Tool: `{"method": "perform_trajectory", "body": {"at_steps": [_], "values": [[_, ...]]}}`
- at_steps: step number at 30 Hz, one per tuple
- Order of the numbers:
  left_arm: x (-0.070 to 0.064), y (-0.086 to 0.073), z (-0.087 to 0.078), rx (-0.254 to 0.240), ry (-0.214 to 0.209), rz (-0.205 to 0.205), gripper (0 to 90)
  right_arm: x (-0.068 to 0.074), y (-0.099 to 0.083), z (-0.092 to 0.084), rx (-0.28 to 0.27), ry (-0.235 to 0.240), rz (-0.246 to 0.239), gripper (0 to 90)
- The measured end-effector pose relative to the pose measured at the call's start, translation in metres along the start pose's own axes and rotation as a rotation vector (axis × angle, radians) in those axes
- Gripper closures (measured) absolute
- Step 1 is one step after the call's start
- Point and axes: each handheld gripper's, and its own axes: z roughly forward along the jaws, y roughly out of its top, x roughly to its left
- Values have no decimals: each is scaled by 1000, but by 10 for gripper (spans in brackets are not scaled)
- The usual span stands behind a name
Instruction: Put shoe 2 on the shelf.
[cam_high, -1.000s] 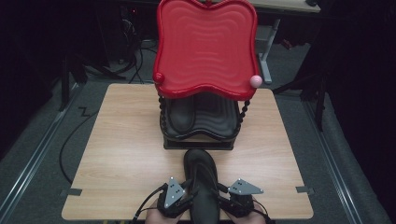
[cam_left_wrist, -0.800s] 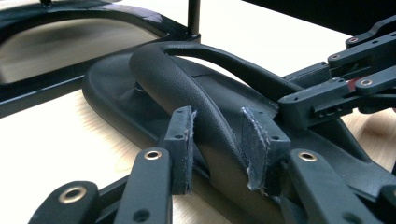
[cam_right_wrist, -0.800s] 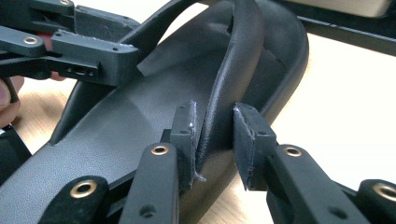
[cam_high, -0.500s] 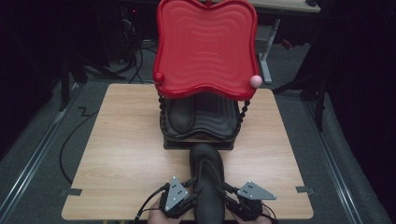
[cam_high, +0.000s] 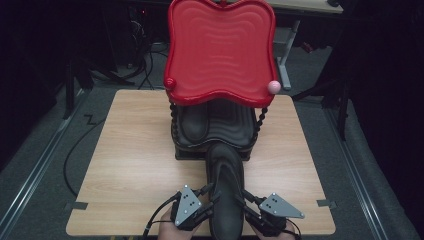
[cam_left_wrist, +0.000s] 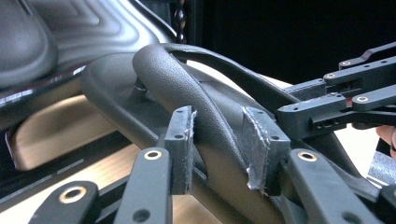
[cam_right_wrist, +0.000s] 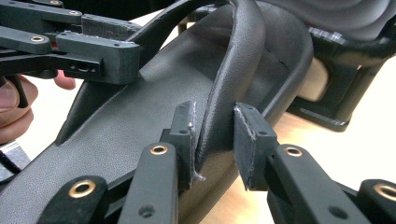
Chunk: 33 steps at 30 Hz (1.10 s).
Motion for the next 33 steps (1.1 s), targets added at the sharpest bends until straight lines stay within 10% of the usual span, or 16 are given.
{"method": "perform_trajectory", "body": {"at_steps": [16, 33], "values": [[22, 37, 29, -63, 16, 8, 660, -25, 33, 8, -68, -53, 17, 707], [82, 49, 93, -41, 150, -17, 692, -66, 75, 80, -67, -188, 6, 710]]}}
